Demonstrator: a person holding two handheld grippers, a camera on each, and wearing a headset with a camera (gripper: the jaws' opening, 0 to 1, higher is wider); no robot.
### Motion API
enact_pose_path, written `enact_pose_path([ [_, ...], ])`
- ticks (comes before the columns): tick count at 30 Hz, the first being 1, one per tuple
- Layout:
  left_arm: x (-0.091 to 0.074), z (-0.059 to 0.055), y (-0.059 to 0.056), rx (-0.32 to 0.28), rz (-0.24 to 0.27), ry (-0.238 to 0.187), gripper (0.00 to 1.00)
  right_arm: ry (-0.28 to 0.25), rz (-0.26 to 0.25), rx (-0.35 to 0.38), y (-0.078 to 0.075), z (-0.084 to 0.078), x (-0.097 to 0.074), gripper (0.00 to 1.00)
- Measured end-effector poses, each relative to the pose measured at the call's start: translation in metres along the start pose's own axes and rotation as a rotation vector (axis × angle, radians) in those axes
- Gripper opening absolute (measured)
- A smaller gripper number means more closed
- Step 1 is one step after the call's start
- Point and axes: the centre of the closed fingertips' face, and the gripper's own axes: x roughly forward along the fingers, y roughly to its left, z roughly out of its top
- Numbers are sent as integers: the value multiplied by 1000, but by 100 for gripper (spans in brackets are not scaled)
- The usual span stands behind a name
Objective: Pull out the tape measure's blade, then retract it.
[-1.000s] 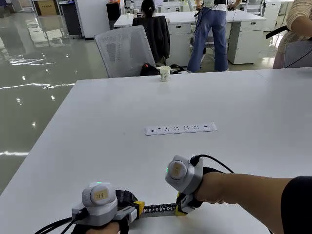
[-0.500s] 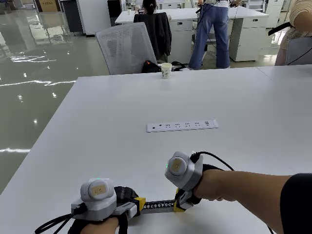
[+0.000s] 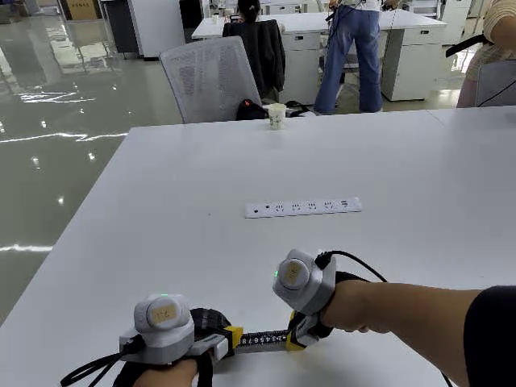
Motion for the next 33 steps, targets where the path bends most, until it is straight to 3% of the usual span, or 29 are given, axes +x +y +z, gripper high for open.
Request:
enact_pose_path([
  [33, 0, 0, 1, -11, -12, 5, 63, -19, 1, 4, 4, 12, 6, 11],
])
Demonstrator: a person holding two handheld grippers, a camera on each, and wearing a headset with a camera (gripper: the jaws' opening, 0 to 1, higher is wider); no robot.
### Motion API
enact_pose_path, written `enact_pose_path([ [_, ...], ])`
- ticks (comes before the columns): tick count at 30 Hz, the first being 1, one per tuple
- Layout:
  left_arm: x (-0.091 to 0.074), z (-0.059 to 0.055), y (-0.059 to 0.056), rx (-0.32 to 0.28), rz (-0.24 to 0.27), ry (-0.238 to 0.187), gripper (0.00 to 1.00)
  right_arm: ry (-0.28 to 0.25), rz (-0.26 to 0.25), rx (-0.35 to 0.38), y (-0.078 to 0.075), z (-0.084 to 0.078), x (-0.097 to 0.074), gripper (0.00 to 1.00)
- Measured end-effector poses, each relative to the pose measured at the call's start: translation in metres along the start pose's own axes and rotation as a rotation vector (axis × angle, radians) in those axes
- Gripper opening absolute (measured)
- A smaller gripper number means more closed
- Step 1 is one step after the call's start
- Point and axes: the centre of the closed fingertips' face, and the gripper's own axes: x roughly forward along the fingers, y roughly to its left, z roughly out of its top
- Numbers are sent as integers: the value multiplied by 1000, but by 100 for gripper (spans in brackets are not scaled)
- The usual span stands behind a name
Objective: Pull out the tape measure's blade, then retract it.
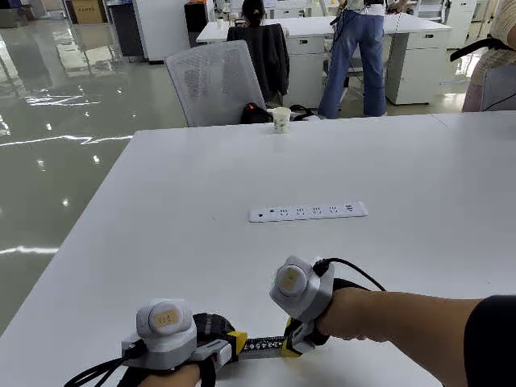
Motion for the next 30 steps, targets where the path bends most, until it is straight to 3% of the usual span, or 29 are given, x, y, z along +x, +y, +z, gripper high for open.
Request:
enact_pose_path([
  [30, 0, 0, -1, -3, -2, 7, 63, 3, 19, 19, 2, 8, 3, 12],
])
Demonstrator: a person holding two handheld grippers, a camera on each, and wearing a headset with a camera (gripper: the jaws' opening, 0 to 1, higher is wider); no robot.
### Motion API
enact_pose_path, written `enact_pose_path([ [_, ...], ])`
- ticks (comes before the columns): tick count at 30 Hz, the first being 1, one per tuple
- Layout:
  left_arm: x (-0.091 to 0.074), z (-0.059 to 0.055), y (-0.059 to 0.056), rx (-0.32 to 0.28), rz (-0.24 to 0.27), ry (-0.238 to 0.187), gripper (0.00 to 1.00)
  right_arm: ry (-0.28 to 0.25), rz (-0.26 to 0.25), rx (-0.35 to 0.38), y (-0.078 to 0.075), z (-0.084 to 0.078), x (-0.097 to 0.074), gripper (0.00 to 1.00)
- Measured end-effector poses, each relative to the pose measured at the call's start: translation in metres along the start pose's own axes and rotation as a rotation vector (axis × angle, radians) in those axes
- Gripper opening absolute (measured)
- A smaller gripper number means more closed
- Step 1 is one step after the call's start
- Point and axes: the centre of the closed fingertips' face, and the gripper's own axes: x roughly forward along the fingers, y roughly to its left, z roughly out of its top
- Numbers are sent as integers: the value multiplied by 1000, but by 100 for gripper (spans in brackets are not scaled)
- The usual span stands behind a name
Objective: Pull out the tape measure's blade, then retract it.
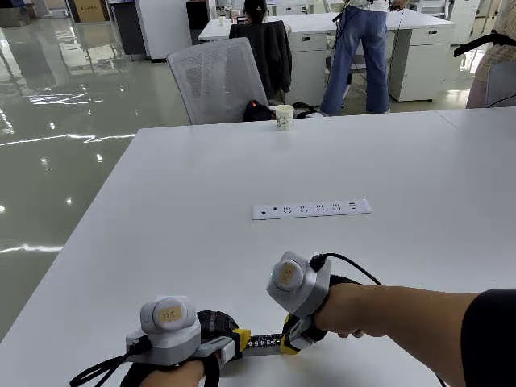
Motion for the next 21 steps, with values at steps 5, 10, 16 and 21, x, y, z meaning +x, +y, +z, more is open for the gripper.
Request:
enact_pose_path([
  [5, 1, 0, 0, 0, -1, 0, 63, -3, -2, -4, 0, 2, 0, 11],
  [10, 0, 0, 0, 0, -2, 2, 63, -3, -2, -6, 1, 3, 1, 12],
  [16, 0, 0, 0, -1, -1, 2, 63, -8, -4, -5, 2, 4, 2, 12],
  [21, -1, -1, 0, -2, -2, 2, 63, -30, -6, -11, 3, 6, 2, 11],
])
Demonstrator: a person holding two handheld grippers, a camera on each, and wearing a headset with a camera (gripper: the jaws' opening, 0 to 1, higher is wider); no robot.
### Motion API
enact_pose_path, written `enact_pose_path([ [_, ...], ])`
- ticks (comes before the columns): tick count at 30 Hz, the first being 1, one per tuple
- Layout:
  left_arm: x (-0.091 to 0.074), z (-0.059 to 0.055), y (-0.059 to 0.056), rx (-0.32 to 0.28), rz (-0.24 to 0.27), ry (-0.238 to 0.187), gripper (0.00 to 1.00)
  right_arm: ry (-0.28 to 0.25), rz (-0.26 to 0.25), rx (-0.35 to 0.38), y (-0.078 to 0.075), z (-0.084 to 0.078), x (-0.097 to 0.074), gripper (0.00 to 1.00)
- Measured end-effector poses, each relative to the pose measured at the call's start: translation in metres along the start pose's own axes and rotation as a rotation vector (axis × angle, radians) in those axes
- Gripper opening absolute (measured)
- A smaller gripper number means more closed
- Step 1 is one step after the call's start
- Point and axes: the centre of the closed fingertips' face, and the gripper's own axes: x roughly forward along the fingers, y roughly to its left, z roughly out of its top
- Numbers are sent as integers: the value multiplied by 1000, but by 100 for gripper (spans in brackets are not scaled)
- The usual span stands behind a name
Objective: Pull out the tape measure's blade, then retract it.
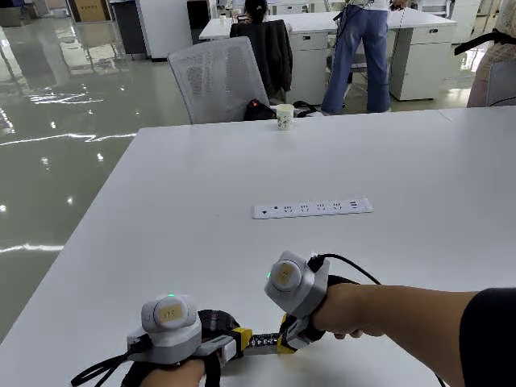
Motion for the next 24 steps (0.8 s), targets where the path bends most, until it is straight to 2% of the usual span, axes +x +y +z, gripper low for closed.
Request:
enact_pose_path([
  [24, 0, 0, 2, -7, -5, 2, 63, -28, -4, -2, 2, 9, 6, 11],
])
